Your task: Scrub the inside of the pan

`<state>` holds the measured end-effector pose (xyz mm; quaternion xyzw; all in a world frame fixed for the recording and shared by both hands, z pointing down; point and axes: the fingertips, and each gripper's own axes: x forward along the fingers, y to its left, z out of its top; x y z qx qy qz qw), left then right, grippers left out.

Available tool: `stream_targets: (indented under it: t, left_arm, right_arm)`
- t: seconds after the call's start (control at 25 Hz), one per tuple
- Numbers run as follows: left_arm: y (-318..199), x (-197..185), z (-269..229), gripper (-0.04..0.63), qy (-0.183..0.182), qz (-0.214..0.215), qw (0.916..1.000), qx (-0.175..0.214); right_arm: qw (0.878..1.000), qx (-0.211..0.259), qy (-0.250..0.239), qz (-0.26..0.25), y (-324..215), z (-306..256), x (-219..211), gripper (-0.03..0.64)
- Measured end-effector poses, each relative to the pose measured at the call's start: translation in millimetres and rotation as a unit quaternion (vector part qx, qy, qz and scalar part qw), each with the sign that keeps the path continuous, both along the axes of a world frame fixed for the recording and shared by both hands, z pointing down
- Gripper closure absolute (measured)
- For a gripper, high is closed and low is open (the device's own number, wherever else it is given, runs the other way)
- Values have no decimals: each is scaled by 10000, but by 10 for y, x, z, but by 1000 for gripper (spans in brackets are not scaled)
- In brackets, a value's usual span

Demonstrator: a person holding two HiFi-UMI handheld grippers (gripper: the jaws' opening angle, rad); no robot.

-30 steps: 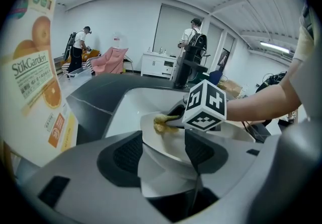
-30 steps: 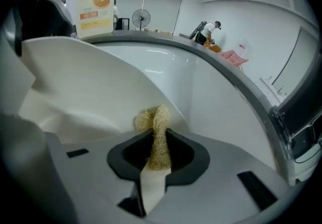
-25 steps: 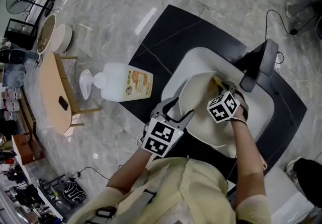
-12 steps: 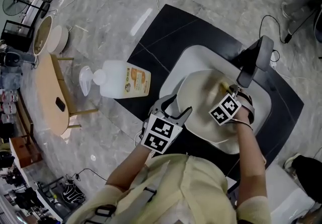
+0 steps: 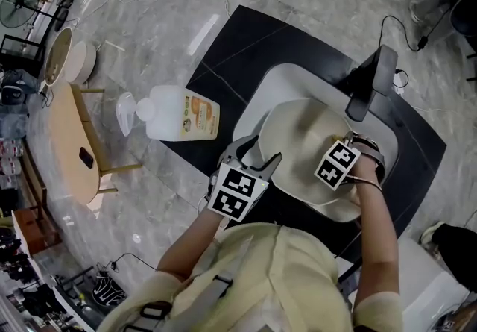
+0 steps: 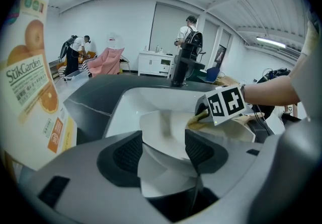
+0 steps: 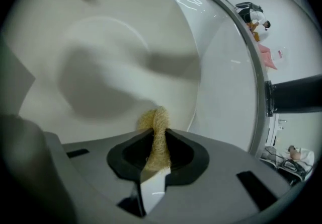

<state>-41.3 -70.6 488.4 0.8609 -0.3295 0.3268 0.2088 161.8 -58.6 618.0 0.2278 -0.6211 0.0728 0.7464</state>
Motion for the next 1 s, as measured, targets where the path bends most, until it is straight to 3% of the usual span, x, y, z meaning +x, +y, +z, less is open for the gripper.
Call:
stream_targets:
  t: [0.28,0.52,0.84,1.0]
  left_arm:
    - [1,-8,-2,325,64,8,10000,0]
    - [7,-3,-16,325,121,17,9999,-1]
    - [1,-9,-14,325,163,14,9999,-10]
    - [3,-1,-21,325,149,42,9999,-33]
  right_arm:
    - [9949,-917,77,-418,317,-87,-41,538]
    - [9823,-1770,-138,-591,602,-227,-157,538]
    - [9575,-2681,-889,-588,928,-388,-471,539]
    - [9418,-2972,-1485,-514,1037,-522,-665,540]
